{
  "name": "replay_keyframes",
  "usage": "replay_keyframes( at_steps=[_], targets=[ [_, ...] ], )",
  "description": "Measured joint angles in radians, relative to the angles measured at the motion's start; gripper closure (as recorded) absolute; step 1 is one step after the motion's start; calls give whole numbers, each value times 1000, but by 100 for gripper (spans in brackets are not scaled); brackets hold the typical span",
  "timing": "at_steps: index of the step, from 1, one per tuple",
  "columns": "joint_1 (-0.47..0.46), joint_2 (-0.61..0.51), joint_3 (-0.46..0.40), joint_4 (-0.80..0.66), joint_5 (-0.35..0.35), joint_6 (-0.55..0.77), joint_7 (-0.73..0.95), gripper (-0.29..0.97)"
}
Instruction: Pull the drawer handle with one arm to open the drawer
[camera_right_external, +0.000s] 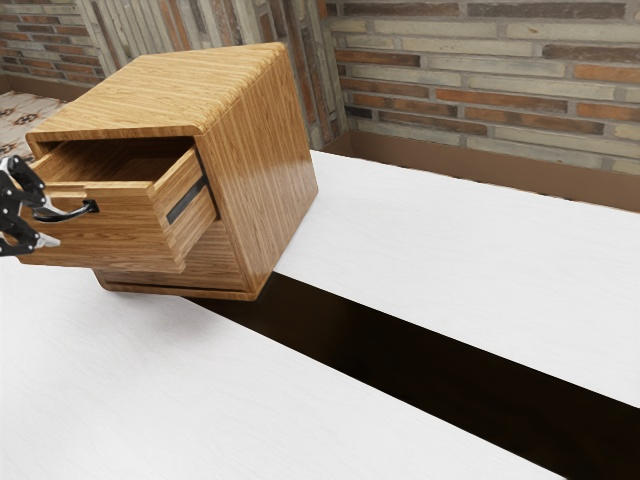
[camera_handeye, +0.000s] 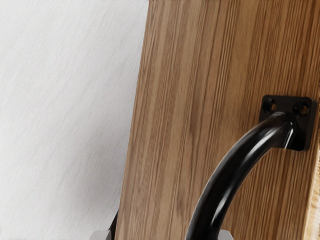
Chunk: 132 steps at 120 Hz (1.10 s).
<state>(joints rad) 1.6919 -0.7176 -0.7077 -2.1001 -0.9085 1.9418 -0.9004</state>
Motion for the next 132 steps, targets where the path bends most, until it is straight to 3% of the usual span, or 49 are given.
replay_keyframes(
  at_steps=[132],
  targets=[
    [0,-109,40,-70,-37,-64,-32,49]
  ],
)
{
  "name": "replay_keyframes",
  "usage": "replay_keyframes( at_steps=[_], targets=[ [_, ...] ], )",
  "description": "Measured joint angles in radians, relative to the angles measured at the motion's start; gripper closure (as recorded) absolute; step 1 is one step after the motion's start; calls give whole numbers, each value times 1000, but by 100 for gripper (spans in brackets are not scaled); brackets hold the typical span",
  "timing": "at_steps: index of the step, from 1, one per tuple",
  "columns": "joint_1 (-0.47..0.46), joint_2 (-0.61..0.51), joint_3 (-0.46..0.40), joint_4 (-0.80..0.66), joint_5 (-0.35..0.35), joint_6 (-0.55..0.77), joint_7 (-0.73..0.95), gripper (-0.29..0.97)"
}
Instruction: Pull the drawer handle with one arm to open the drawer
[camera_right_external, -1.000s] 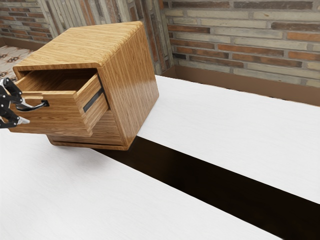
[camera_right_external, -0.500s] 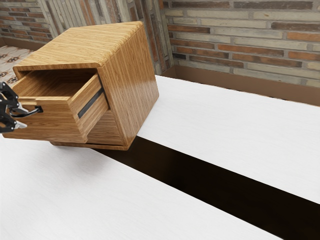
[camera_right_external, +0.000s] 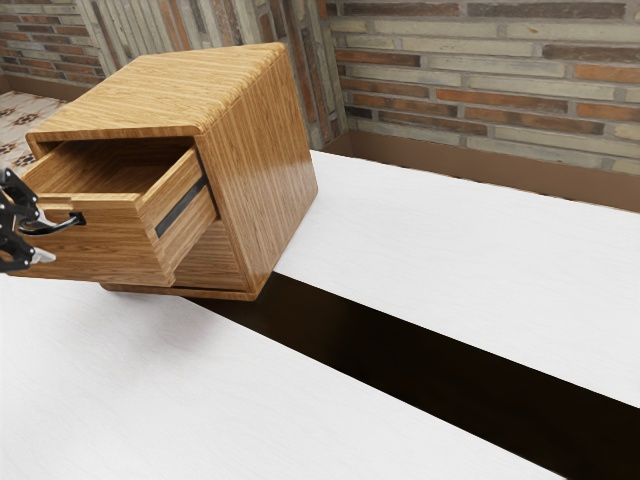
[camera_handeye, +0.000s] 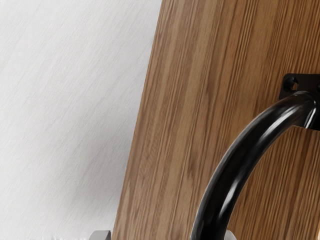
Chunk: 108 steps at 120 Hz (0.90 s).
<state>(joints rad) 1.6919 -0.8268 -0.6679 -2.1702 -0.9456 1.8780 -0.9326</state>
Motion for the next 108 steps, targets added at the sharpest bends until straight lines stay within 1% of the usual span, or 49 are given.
replay_keyframes(
  at_steps=[29,108],
  targets=[
    [0,-18,14,-17,-12,-10,-3,49],
    [11,-78,43,-56,-14,-49,-11,48]
  ],
)
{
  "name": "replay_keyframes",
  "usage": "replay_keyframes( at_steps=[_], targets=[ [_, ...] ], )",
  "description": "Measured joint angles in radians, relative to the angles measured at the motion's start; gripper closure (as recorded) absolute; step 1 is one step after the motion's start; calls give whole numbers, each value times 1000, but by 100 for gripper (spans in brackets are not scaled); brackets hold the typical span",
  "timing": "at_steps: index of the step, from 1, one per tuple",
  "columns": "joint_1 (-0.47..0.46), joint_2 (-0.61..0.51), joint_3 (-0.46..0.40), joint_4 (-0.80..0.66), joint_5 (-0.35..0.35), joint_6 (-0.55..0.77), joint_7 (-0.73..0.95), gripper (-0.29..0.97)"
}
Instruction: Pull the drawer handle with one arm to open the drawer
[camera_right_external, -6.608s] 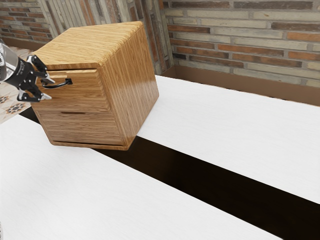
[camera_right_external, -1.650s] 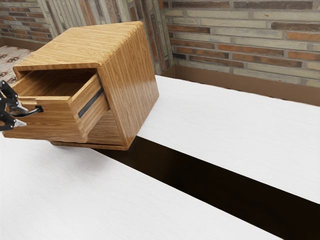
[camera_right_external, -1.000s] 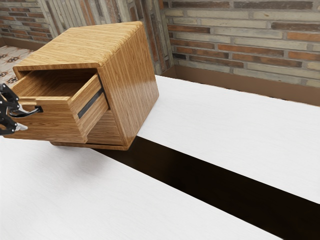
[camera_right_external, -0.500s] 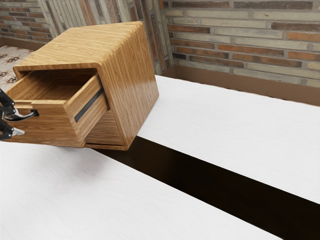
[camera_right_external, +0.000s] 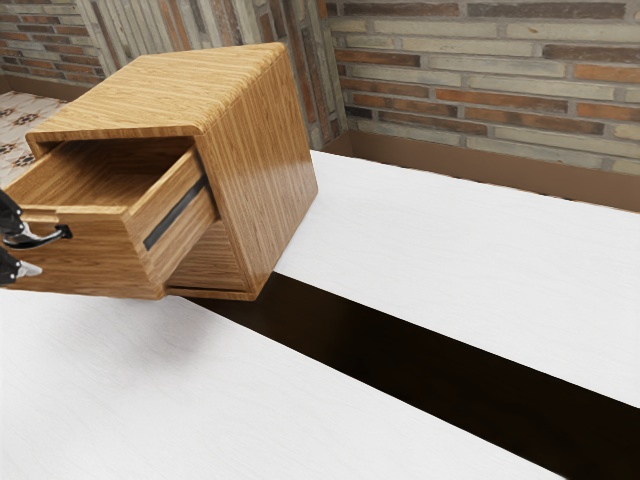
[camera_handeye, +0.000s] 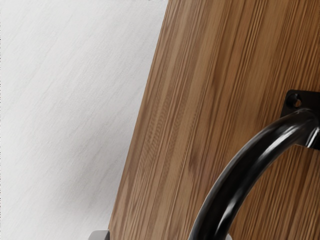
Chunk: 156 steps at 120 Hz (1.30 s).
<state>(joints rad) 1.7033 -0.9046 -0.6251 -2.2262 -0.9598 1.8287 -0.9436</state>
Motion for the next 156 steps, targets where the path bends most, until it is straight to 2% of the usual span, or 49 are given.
replay_keyframes(
  at_steps=[156],
  targets=[
    [60,-138,37,-40,-25,-112,-13,47]
  ],
)
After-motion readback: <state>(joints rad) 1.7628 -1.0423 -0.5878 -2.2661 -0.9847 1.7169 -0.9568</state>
